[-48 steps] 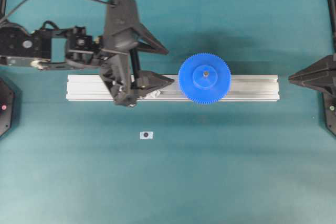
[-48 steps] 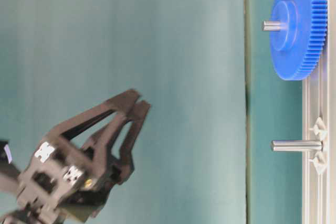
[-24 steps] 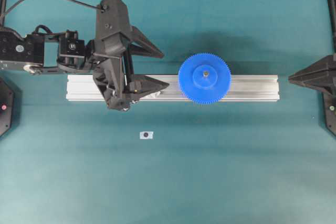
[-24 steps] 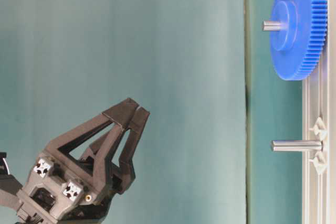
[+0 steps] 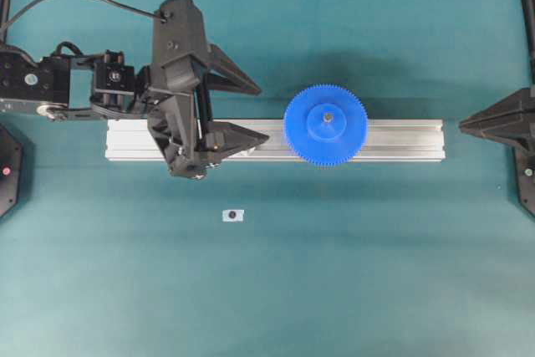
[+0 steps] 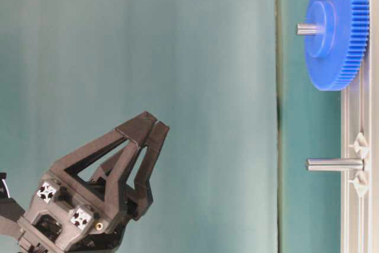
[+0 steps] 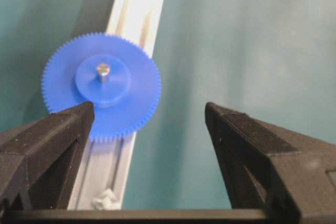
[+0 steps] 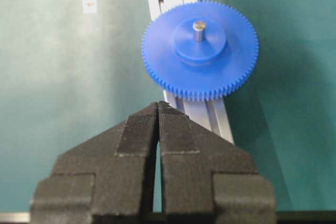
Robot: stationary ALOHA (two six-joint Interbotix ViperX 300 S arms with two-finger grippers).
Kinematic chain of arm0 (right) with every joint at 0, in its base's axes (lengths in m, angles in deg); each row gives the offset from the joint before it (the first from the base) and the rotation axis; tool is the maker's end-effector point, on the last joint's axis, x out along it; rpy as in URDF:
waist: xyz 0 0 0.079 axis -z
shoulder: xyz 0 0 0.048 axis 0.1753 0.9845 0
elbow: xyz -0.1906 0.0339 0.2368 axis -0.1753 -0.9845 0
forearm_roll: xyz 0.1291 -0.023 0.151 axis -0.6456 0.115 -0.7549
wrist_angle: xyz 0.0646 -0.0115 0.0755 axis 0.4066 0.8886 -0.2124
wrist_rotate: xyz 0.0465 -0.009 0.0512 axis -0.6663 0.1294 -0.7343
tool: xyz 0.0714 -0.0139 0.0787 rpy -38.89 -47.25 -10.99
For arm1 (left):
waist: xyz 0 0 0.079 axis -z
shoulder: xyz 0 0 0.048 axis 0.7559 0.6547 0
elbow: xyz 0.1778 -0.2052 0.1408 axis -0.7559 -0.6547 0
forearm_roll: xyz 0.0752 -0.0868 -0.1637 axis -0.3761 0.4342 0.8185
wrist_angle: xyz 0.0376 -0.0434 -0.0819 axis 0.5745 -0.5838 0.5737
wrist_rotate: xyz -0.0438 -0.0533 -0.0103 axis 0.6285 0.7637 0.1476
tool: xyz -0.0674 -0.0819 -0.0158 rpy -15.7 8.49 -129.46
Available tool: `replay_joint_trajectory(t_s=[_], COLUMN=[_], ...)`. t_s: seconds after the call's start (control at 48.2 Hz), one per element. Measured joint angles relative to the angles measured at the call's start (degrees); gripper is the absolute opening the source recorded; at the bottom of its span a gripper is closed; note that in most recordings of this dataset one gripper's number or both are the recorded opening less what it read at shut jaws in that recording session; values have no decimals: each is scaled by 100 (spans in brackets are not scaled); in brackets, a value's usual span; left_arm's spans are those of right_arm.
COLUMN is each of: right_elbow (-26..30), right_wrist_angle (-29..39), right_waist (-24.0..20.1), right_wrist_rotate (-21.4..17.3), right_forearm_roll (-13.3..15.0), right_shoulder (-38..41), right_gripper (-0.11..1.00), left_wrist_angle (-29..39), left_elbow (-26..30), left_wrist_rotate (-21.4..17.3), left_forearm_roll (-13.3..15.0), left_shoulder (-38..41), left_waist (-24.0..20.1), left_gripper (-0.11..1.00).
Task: Find the location of the shaft and insert the large gear.
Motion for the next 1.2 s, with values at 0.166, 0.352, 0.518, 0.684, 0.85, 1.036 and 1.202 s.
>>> replay_joint_trajectory(t_s=[0.166, 0.352, 0.518, 0.684, 0.85, 1.036, 1.202], right_elbow=[-9, -35, -44, -53, -79, -79, -88], right_wrist_angle=[0, -9, -105, -123, -149, -167, -167], right_waist=[9, 53, 70, 88, 88, 88, 88], right_wrist_rotate=[0, 0, 0, 0, 0, 0, 0], right_forearm_roll=[-9, -9, -9, -9, -9, -9, -9], right_shoulder=[0, 0, -18, -26, -26, -26, -26], right_gripper=[2, 2, 2, 2, 2, 2, 2], left_wrist_angle=[0, 0, 0, 0, 0, 0, 0], left_elbow=[-9, -26, -35, -35, -35, -35, -35], left_wrist_rotate=[-9, 0, -9, 0, 0, -9, 0], left_forearm_roll=[9, 0, 0, 9, 0, 0, 0], left_shoulder=[0, 0, -9, 0, 0, 0, 0], left_waist=[9, 9, 0, 9, 9, 9, 9], left_gripper=[87, 87, 87, 87, 87, 87, 87])
